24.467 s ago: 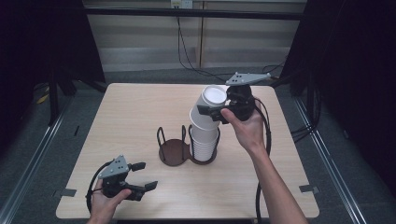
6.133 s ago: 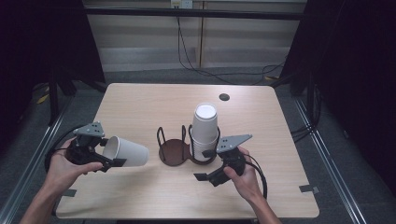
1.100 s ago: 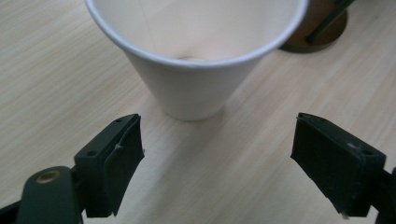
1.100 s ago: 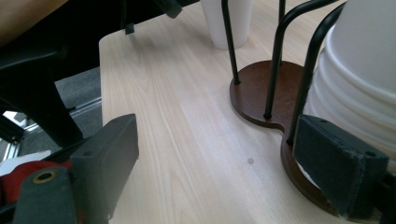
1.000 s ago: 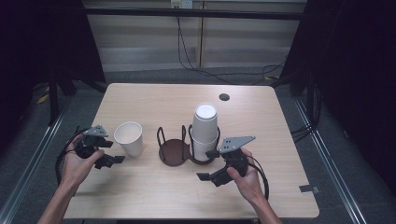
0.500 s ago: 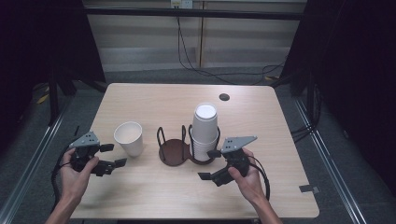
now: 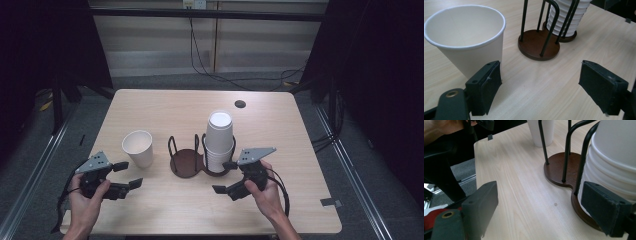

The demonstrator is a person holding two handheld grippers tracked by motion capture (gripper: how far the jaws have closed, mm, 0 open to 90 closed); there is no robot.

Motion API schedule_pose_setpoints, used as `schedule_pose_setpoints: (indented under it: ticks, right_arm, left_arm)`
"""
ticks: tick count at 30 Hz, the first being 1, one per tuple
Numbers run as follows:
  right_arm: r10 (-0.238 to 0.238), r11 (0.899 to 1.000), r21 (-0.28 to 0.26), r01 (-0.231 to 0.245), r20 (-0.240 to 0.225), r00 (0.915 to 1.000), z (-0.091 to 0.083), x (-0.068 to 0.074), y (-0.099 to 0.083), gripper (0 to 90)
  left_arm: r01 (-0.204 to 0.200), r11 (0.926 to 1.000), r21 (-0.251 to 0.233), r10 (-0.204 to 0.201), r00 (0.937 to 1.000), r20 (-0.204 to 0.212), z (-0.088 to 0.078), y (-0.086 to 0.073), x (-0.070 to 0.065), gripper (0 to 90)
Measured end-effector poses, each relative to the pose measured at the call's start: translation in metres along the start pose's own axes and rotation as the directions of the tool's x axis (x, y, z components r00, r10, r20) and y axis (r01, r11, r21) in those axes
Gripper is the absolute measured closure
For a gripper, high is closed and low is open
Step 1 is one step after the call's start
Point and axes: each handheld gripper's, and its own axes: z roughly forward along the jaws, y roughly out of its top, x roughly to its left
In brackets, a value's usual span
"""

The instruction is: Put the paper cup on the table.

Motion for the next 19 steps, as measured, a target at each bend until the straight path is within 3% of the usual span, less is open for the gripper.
schedule_pose_setpoints:
  ticks: [2,4,5,7,10,12,15,19]
  right_arm:
    - [-0.002,1.000,-0.001,0.002,0.000,1.0000,0.000,0.001,0.000,14.5]
    - [-0.004,1.000,-0.002,0.004,0.007,1.0000,-0.001,0.002,-0.001,14.5]
    - [-0.002,1.000,-0.005,0.002,0.008,1.0000,-0.001,0.002,-0.001,14.5]
    - [0.001,1.000,-0.011,-0.001,0.015,0.9999,-0.001,0.002,-0.002,14.5]
    - [0.004,1.000,-0.023,-0.004,0.026,0.9996,-0.002,0.002,-0.003,14.5]
    - [0.007,1.000,-0.025,-0.007,0.033,0.9994,-0.002,0.003,-0.005,14.5]
    - [0.011,0.999,-0.034,-0.010,0.049,0.9987,-0.003,0.005,-0.007,14.5]
    - [0.022,0.999,-0.041,-0.019,0.064,0.9977,-0.002,0.007,-0.013,14.5]
  left_arm:
    - [-0.001,0.9999,-0.014,0.001,1.0000,-0.007,0.002,-0.002,-0.005,16.3]
    - [0.023,0.9986,-0.047,-0.022,0.9996,0.014,0.006,-0.003,-0.011,16.4]
    - [0.022,0.9988,-0.043,-0.021,0.9993,0.031,0.008,-0.003,-0.013,16.3]
    - [0.001,0.9980,-0.063,0.000,0.9998,0.019,0.013,-0.002,-0.019,16.3]
    - [0.013,0.9971,-0.076,-0.010,0.9992,0.039,0.023,-0.003,-0.027,16.0]
    - [-0.032,0.9962,-0.081,0.040,0.9940,0.101,0.031,-0.002,-0.032,17.3]
    - [-0.029,0.9952,-0.093,0.039,0.9929,0.112,0.043,-0.001,-0.041,19.3]
    - [-0.058,0.9962,-0.065,0.064,0.9930,0.099,0.055,-0.005,-0.052,17.2]
